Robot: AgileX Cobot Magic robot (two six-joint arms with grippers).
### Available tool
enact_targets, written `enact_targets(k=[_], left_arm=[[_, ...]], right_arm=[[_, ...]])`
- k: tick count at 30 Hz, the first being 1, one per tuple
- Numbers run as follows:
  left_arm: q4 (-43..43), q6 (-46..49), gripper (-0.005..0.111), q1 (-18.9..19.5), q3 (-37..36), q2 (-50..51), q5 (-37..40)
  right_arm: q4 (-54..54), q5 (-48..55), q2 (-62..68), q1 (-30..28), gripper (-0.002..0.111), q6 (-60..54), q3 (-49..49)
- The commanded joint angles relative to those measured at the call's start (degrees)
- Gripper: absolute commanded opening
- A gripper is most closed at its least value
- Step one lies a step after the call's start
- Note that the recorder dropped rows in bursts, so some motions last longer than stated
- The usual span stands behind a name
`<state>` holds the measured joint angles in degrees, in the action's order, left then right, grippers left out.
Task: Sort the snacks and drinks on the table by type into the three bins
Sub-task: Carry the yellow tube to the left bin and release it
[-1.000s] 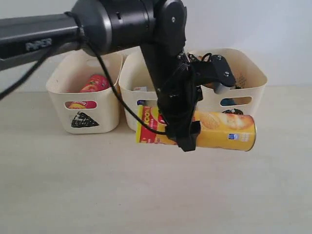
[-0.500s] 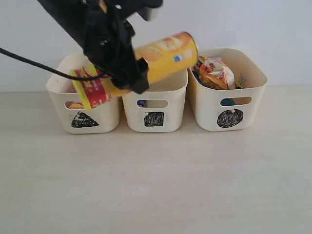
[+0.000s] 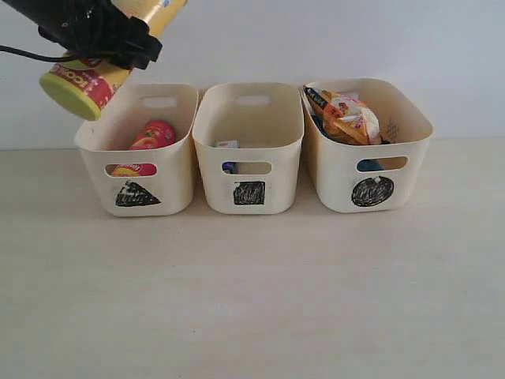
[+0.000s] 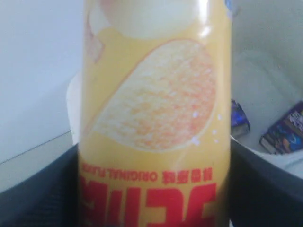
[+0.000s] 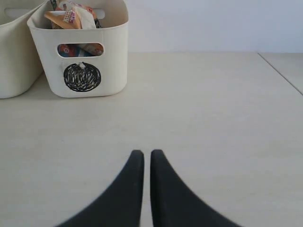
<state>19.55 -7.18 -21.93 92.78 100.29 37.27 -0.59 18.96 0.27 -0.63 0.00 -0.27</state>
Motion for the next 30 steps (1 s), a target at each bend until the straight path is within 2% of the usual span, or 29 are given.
enact_targets(k=[1,6,17,22,25,30], left_arm=[[0.62,-6.14,0.004,2.98,0.75,3.91,-7.6],[0.62,-6.95,0.004,4.74,5.88,10.82,-9.55],[0.62,-8.71,0.004,5.24,19.21,24.36,-9.67],[0.52,-8.71,0.006,5.35,21.39,27.47,-8.52],[0.41,-8.71,0.019,5.35,21.63,28.24,-8.52],[0.3,-8.71,0.059,5.35,21.63,28.47,-7.77]], right_arm=[[0.01,-0.3,-0.27,-0.35,0.002,0.0,0.27],[0.01,-0.3,-0.27,-0.35,0.002,0.0,0.27],[0.01,-0.3,-0.27,-0.35,0.002,0.0,0.27],[0.01,-0.3,-0.27,-0.35,0.002,0.0,0.27],[0.01,-0.3,-0.27,-0.35,0.002,0.0,0.27],[0.01,-0.3,-0.27,-0.35,0.002,0.0,0.27]])
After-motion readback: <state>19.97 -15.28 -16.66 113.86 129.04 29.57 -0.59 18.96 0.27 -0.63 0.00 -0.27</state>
